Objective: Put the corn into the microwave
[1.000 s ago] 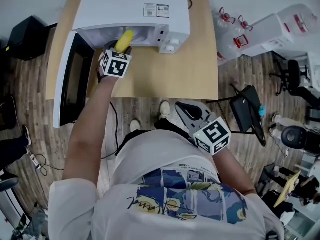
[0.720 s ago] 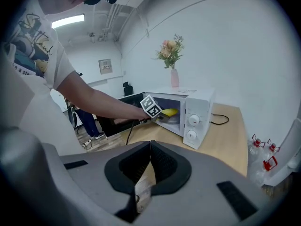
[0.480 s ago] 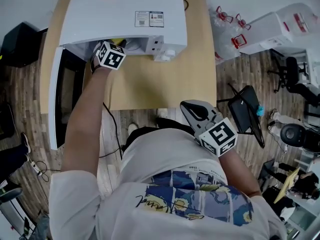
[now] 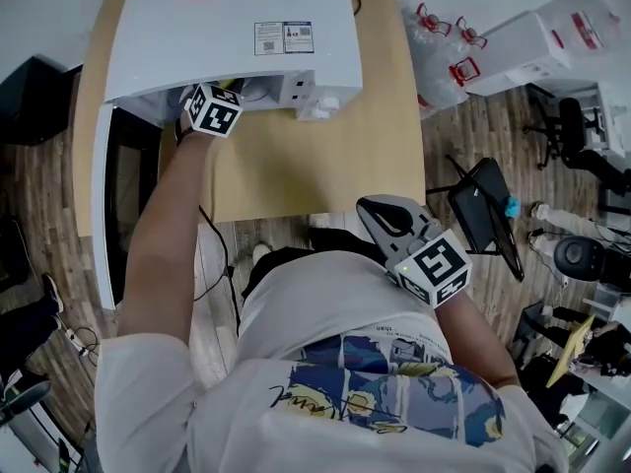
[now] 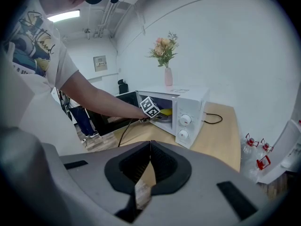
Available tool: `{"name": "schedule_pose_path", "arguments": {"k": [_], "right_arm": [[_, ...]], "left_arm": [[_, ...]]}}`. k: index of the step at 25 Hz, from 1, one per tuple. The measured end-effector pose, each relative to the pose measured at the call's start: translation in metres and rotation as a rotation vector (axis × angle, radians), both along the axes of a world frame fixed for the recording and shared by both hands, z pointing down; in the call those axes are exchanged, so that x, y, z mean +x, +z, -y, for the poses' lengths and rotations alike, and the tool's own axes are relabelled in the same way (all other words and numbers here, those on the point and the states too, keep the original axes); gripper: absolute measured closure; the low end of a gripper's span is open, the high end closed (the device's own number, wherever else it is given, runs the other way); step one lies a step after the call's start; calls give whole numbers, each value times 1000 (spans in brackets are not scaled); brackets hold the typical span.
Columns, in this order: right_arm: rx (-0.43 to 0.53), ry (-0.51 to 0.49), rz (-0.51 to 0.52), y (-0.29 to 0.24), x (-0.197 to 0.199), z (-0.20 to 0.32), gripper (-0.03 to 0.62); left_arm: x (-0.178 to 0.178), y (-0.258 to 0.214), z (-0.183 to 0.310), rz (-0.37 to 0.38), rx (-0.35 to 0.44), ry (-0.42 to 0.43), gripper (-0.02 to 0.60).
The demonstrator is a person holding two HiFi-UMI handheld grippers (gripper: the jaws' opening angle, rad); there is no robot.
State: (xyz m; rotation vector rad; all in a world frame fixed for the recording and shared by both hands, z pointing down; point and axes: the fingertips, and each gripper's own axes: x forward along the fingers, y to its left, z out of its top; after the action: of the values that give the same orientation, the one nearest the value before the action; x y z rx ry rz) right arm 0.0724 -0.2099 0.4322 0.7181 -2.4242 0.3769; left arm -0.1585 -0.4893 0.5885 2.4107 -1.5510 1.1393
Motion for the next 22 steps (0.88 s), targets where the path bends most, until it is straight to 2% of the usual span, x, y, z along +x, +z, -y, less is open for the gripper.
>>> {"name": "schedule_pose_path", "arguments": {"k": [8,17,22], "right_arm": [[1,33,0,1,12,-2,583],[1,46,-7,0,20,-2,583],[2,40,-3,0,18,-3,583]], "left_arm": [[5,-2,5,-39,30,-3,325],[3,-2,6,-46,39,-20,302],[-2,-2,6,-67,34,-44,270]]}}
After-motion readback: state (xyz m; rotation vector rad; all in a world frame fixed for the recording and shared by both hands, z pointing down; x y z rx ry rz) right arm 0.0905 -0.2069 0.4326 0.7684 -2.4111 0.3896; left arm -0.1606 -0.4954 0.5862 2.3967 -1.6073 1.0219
